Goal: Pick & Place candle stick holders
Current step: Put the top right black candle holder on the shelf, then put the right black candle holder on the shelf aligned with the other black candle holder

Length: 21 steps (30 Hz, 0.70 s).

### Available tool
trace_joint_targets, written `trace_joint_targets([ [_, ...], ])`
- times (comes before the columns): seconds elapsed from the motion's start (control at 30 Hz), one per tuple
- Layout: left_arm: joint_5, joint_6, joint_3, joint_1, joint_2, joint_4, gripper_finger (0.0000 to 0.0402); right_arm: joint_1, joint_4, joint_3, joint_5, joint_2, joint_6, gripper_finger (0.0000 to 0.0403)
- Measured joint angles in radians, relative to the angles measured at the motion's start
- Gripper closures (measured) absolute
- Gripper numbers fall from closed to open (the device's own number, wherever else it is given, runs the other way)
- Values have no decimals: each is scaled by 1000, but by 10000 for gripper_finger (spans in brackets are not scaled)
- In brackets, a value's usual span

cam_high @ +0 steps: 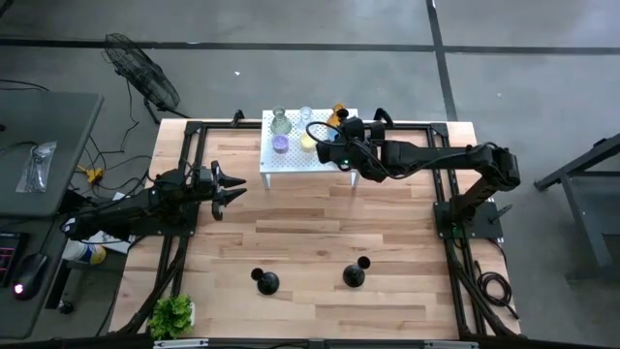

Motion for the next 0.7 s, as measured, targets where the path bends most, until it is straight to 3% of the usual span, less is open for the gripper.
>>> trace_joint_targets([
  [0.47, 0, 0, 0, 0, 0, 0, 268, 0, -10, 0, -3, 2, 0, 372],
  [0.7, 0, 0, 0, 0, 0, 0, 268, 0, -10, 0, -2, 2, 0, 320],
])
